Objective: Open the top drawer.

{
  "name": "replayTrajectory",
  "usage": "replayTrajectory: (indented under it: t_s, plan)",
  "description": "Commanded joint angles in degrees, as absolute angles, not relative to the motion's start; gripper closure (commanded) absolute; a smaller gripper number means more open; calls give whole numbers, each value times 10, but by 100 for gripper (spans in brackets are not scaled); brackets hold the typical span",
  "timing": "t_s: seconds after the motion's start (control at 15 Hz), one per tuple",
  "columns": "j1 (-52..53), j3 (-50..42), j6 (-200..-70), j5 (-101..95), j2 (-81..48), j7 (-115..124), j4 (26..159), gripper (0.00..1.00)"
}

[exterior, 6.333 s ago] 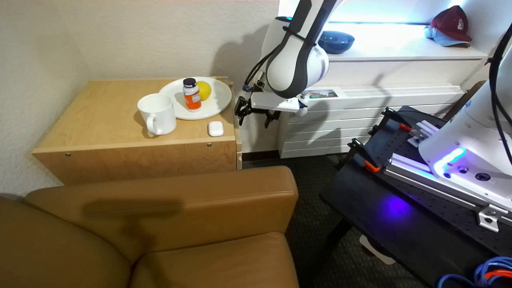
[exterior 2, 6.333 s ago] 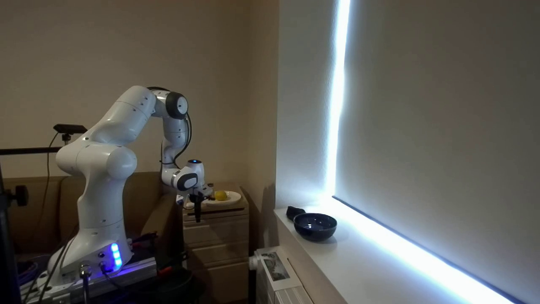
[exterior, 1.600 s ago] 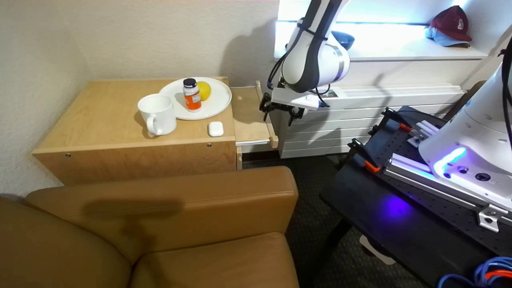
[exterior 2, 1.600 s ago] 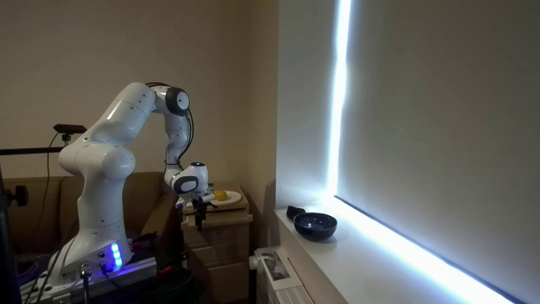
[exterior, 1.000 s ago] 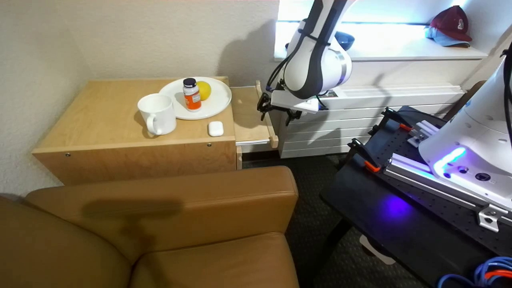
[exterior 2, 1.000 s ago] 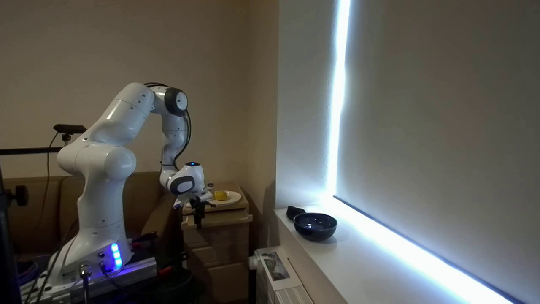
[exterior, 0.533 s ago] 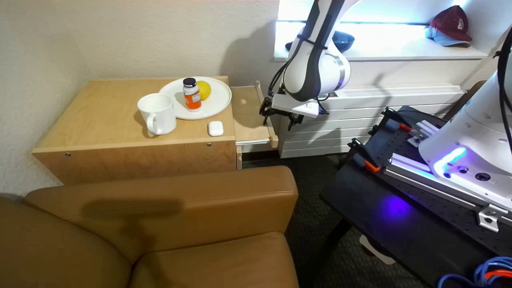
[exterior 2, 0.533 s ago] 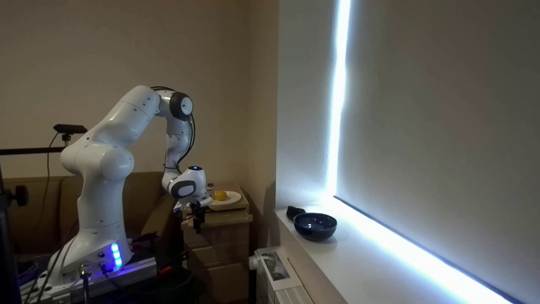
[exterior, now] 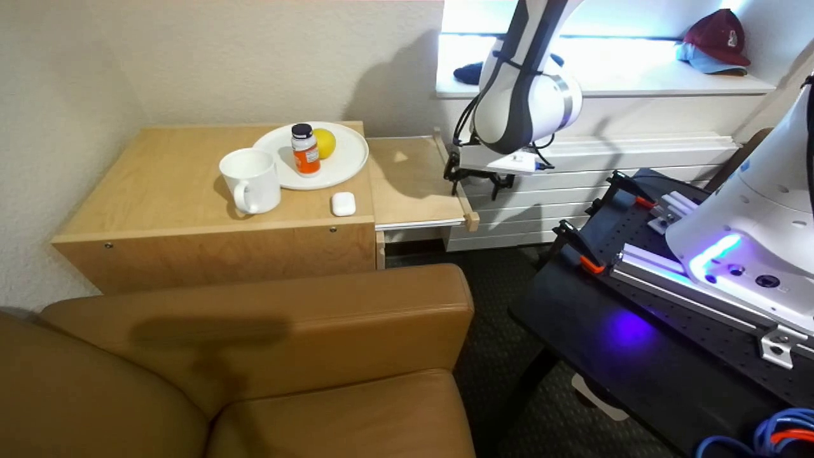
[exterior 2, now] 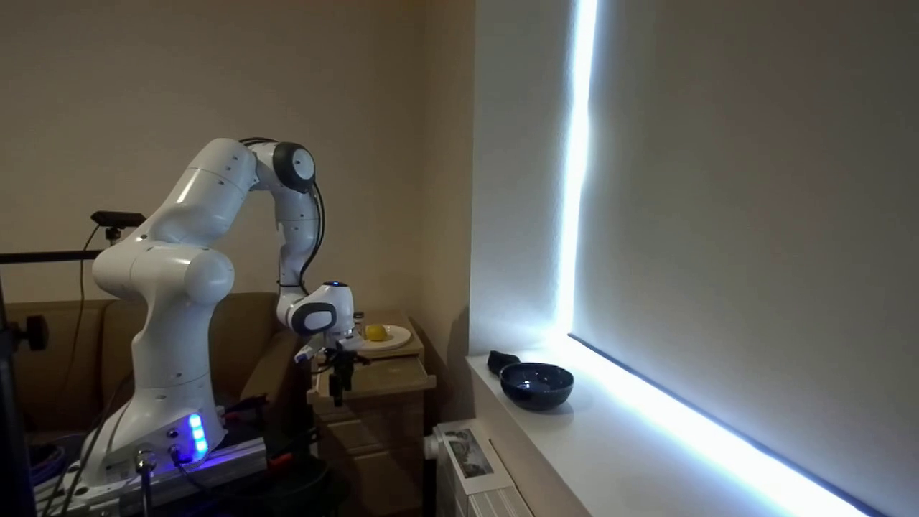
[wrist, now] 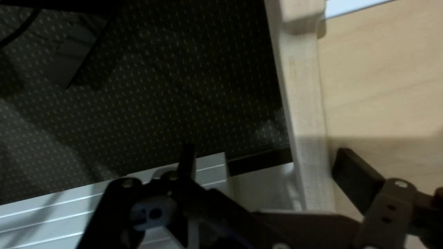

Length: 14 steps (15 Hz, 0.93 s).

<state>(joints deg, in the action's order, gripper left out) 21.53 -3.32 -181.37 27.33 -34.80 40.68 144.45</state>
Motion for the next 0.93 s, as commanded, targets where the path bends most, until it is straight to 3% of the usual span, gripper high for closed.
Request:
replayTrajectory:
  t_s: [0.0, 0.27, 0.67, 0.73, 0.87]
  plan:
    - [257, -128, -1812, 267, -385, 429, 1476, 0]
    - [263, -176, -1775, 277, -357, 462, 1501, 0]
    - [95, -63, -1679, 326, -135, 379, 1546, 0]
    - [122, -89, -1711, 266, -215, 442, 1517, 0]
    - [89, -62, -1690, 287, -160, 415, 1527, 0]
